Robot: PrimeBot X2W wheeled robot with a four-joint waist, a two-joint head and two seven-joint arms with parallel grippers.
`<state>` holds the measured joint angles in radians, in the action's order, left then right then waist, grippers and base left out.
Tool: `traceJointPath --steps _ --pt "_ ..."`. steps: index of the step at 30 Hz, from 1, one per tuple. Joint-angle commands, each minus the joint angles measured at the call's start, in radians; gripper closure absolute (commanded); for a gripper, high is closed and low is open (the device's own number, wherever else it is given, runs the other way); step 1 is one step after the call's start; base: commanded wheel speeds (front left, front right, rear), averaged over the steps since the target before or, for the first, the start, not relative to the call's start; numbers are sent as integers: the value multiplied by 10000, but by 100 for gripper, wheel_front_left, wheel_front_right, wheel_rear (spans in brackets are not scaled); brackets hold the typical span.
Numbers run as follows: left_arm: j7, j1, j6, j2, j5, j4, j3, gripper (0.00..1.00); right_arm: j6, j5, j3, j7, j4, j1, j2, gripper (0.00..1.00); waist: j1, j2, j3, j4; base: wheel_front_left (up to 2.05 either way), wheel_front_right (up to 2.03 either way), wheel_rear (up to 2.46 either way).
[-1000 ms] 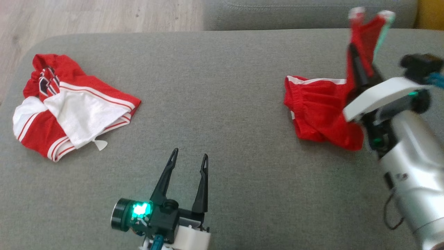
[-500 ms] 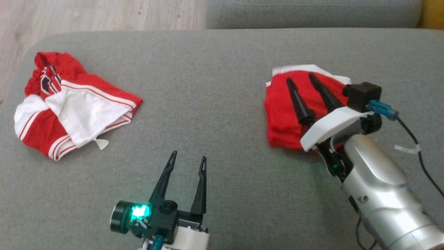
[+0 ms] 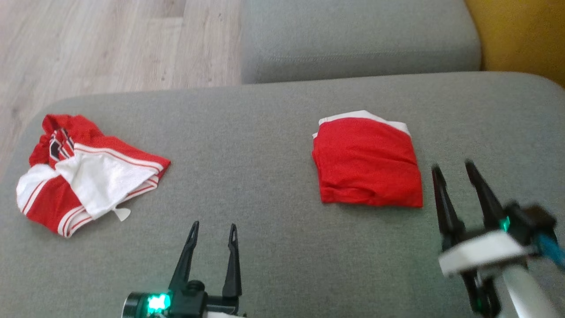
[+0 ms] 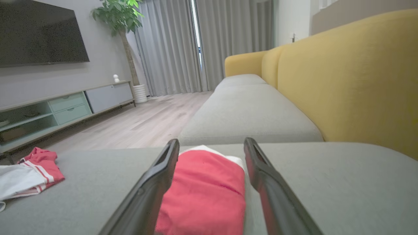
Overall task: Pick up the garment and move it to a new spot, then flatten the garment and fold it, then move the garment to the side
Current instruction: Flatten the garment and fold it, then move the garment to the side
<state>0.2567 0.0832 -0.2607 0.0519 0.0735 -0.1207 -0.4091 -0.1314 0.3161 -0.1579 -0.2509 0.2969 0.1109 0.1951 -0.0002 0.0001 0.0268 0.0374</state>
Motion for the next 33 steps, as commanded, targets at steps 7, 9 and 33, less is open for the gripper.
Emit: traceJointPath --steps 7,9,33 --pt "51 376 -224 0 -3 419 743 0 7 -228 407 -107 -1263 -1817 -323 0 2 -1 545 22 0 0 0" --pt "51 652 -188 -1 64 475 797 0 7 -261 404 -107 -1361 -2242 -377 0 2 -1 664 38 0 0 0" --pt "51 1372 139 0 -220 737 1038 0 7 -431 465 -108 -1464 -2998 -857 0 2 -1 896 -77 0 0 0"
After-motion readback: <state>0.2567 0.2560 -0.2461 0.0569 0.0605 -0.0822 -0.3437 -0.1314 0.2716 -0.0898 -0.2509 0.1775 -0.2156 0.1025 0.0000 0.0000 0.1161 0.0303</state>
